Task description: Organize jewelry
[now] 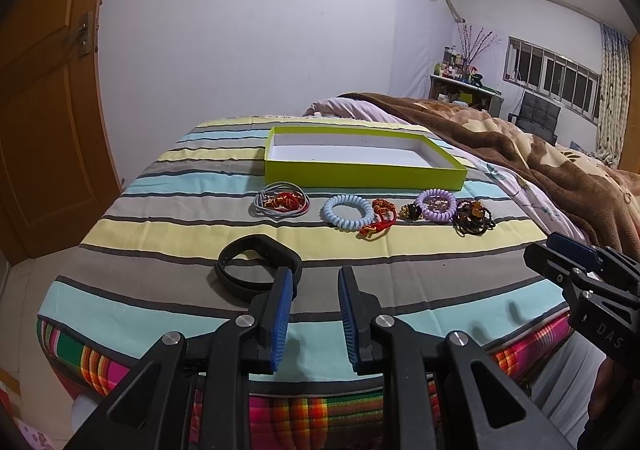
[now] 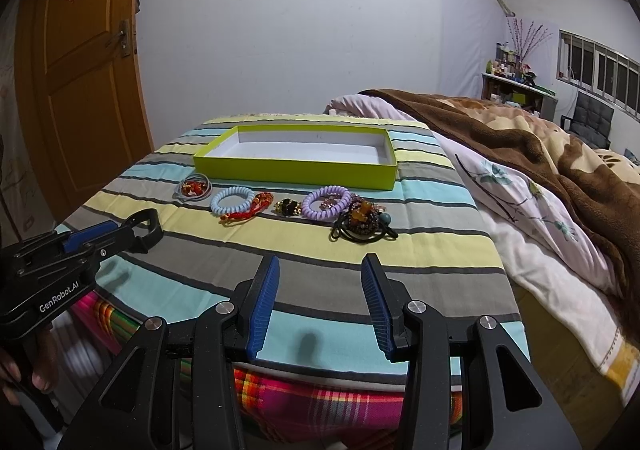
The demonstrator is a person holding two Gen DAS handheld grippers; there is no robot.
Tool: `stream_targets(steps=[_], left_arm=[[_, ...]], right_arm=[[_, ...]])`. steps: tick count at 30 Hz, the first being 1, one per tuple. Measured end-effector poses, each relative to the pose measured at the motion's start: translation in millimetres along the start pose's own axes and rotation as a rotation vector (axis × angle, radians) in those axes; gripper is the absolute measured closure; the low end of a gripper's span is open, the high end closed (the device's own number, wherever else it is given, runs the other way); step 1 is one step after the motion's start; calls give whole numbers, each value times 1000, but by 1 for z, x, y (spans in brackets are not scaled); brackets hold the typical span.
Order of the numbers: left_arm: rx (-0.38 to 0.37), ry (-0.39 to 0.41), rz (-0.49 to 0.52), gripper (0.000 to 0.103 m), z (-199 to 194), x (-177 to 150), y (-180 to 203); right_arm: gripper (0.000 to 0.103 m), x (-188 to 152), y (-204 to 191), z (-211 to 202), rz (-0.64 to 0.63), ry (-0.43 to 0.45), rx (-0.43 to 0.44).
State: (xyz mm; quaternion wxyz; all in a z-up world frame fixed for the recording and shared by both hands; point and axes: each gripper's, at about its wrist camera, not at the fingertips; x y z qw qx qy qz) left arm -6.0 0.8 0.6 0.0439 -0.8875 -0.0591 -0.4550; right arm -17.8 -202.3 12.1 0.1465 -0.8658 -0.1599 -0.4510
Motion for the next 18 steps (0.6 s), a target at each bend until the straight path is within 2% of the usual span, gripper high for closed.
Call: stream_targets(steps=[18], left_arm=[[-17, -2, -6, 80, -1, 0, 0]], right_arm=[[60, 0, 0, 0, 1, 0, 0]])
Point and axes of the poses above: each gripper's, at about its wrist camera, not at the fingertips, and z roughly the way its jaws point, y to its right, x to its top, and after that the axes turned 8 degrees about x, right-handed
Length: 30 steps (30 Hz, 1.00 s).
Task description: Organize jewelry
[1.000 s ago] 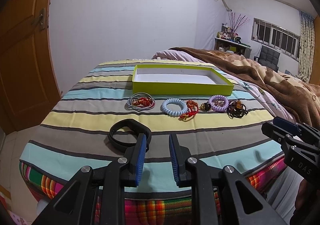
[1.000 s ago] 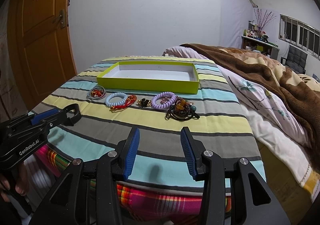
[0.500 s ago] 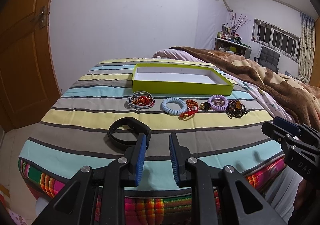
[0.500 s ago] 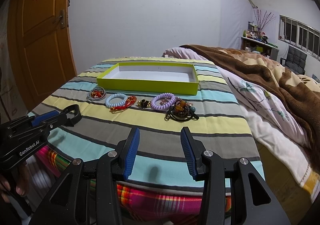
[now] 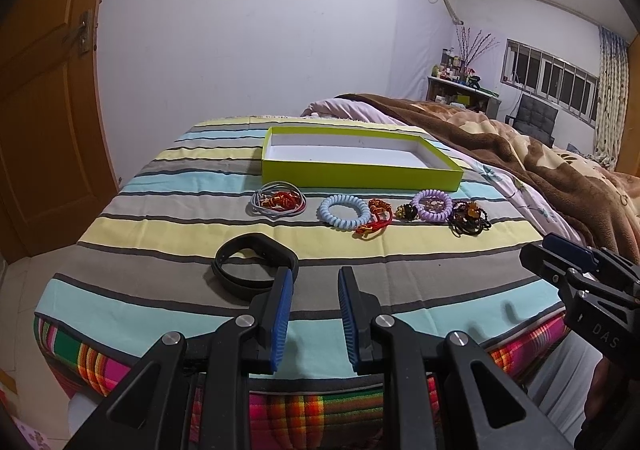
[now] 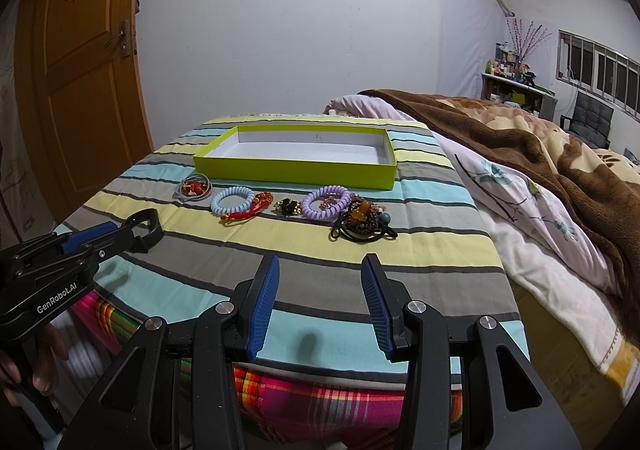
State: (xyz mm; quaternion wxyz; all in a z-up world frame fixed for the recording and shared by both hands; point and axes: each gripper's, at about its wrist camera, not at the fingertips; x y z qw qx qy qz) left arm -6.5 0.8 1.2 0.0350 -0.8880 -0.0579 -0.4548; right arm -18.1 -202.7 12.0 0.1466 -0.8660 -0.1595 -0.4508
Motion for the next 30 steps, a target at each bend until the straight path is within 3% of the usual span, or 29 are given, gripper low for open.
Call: stream_targets(steps=[20, 30], left_arm=[[-2, -6, -8, 80, 3, 0, -1], [77, -26, -64, 80, 16, 11, -28]], right_arm=[[60, 0, 1, 0, 0, 0, 0], [59, 4, 10, 7, 11, -19, -8]])
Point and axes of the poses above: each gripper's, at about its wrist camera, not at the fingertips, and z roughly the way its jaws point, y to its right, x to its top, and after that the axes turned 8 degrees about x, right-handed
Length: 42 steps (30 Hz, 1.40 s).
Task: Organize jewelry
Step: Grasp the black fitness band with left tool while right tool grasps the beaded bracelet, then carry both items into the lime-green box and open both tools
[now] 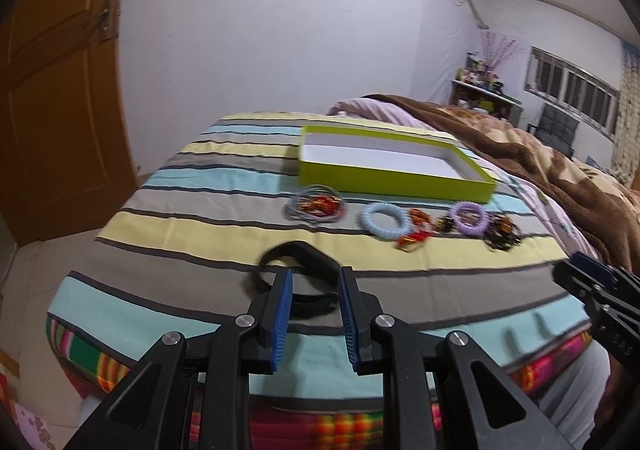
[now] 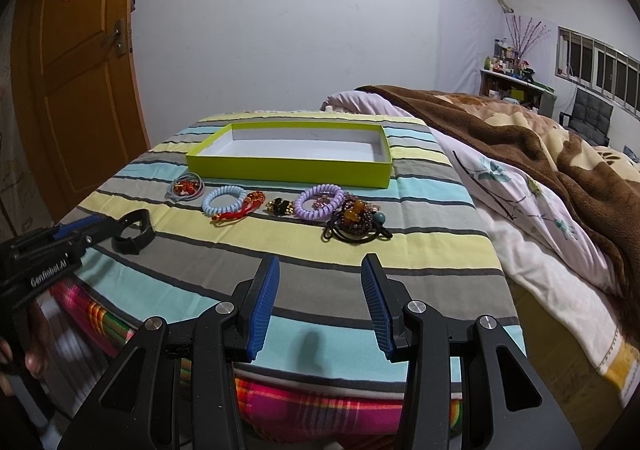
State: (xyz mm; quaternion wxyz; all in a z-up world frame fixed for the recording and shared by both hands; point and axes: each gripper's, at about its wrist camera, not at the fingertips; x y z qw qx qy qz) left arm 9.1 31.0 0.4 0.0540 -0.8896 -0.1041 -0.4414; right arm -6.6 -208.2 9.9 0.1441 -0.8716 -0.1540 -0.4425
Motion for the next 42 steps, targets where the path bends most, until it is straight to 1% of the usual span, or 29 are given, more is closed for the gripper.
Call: stream_targets(steps=[5, 9, 12, 18, 24, 25, 26, 28, 30, 31, 34, 35, 36, 38, 39, 42], left_arm=[[45, -47, -33, 80, 18, 7, -18], [58, -98, -41, 80, 34, 9, -27], [50, -137, -39, 79, 46, 8, -29], [57, -165, -18, 79, 60, 13, -25], [75, -174, 16, 79, 73, 16, -19], [81, -174, 26, 79, 74, 17, -17], [86, -174, 35, 79, 75, 17, -17], [96, -176, 51, 78, 76, 18, -15], [107, -176, 73, 78, 78, 19, -12], [112, -176, 84, 78, 79, 20, -11], [127, -173, 121, 78, 81, 21, -6], [128, -173, 128, 78, 81, 21, -5], [128, -173, 130, 79, 81, 21, -5], [104, -175, 128, 85, 80, 21, -6], [95, -176, 125, 87, 80, 21, -7], [72, -174, 114, 90, 78, 20, -11]], right_arm=[[59, 7, 11, 9, 16, -17, -11], [60, 14, 18, 19, 24, -39, -12], [60, 19, 27, 31, 42, -68, 2], [60, 28, 43, 60, 51, -135, 40], [60, 36, 51, 82, 35, -176, 58], [61, 37, 52, 85, 35, -181, 63], [67, 38, 53, 88, 36, -188, 69], [74, 39, 55, 92, 38, -198, 78], [76, 40, 55, 94, 35, -204, 75], [79, 41, 55, 95, 31, -208, 74], [80, 43, 54, 96, 26, -216, 69], [84, 43, 55, 96, 27, -216, 67], [85, 44, 55, 95, 28, -214, 68], [89, 45, 54, 92, 30, -207, 65], [89, 46, 54, 91, 31, -204, 65], [90, 45, 53, 87, 32, -198, 66]])
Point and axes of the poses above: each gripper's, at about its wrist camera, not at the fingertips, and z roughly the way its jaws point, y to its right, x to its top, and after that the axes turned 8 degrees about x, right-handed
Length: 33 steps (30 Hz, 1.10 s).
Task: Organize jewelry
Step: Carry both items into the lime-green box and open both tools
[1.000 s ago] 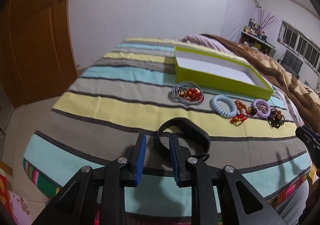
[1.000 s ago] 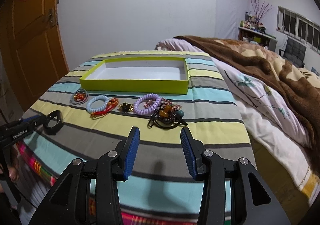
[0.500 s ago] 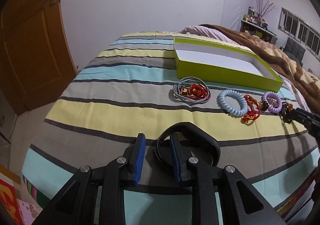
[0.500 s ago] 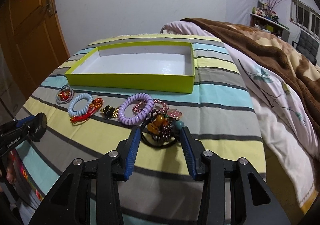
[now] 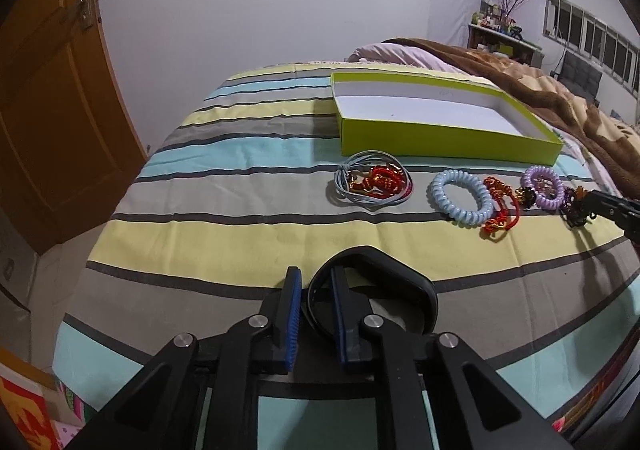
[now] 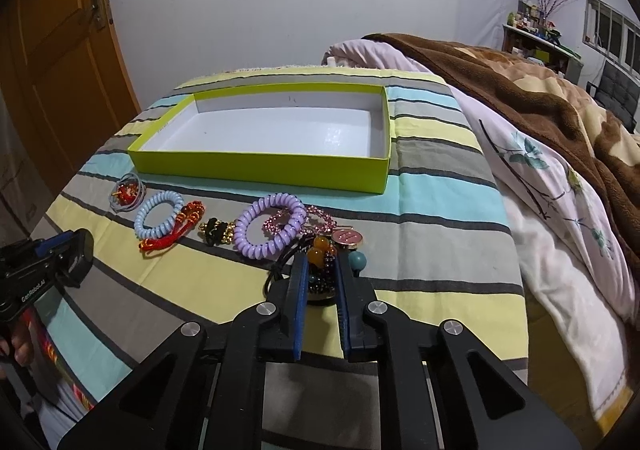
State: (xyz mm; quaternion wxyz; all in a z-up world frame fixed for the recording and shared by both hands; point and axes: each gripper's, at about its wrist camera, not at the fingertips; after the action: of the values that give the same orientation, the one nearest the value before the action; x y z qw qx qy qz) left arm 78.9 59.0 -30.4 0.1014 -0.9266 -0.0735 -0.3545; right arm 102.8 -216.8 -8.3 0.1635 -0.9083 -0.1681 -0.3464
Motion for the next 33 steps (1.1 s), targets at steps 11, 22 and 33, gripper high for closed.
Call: stream_targets(steps=[11, 22, 33], left_arm=[[-101, 16, -78, 95, -12, -3, -15], [-162, 54, -73, 95, -29, 13, -9], [-172, 145, -8, 95, -28, 86, 17]], right_arm=[[90, 0, -2, -25, 20, 62, 18], [90, 12, -2, -42, 20, 117, 41], [90, 56, 1, -22, 1, 145, 69]])
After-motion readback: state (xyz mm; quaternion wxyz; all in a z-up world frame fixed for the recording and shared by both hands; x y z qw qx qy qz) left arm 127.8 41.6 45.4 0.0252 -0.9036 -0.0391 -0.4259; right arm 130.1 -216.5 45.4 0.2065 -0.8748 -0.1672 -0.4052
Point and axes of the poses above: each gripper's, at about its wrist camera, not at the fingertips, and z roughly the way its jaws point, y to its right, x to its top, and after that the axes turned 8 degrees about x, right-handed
